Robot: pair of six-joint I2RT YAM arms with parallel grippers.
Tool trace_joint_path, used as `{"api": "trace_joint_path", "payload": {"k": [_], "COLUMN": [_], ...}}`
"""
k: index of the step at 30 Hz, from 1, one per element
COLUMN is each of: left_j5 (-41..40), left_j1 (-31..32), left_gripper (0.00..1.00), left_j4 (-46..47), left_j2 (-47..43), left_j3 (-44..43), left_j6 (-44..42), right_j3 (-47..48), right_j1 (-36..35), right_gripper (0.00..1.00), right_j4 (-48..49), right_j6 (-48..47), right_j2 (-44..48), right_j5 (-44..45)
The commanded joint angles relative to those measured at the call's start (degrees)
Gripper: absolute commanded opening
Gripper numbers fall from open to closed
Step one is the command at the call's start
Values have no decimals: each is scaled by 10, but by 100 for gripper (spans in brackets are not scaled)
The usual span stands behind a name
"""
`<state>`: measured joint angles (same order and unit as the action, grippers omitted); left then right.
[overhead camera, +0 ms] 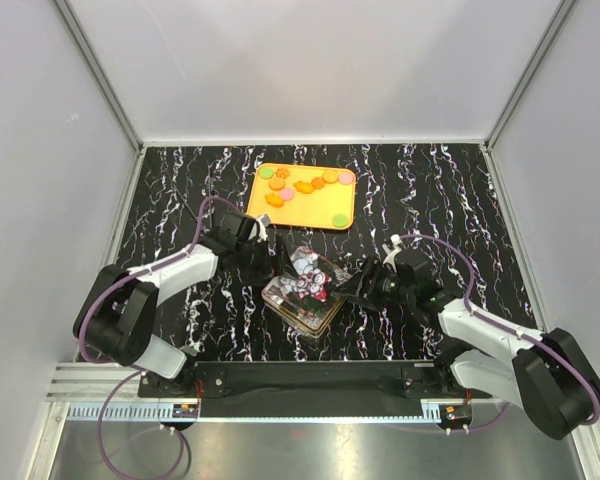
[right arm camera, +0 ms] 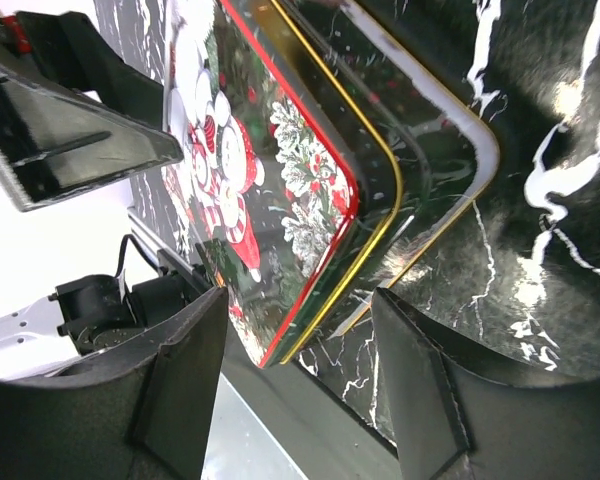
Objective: Pack the cookies
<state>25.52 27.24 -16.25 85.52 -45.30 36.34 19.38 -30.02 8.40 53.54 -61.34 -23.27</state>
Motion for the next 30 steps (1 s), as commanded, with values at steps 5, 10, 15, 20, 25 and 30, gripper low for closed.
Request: {"api": "trace_joint_path", "payload": {"k": [5, 10, 15, 20, 25, 30], "left_j5": [15, 8, 3, -9, -20, -20], "left_j1": [19, 32, 38, 40, 47, 60], "left_gripper": [93, 91, 87, 84, 82, 81], "left_j4": [54, 58, 46, 3, -25, -28], "left_j2": [-32, -36, -48, -47, -46, -42], "left_j3": [15, 15, 10, -16, -37, -47], "left_j6": [37, 44, 45, 23, 11, 15], "right_j3": [15, 18, 40, 72, 83, 104], "right_j1": [-16, -16, -16, -16, -15, -16], "right_gripper": [66, 64, 62, 60, 61, 65], "right_j4": [47, 62, 44, 0, -17, -23], "right_j6": [27, 39, 39, 24, 14, -10], "right_j2": [-40, -46, -40, -36, -49, -93], "right_j5": [-5, -6, -19, -29, -41, -37]}}
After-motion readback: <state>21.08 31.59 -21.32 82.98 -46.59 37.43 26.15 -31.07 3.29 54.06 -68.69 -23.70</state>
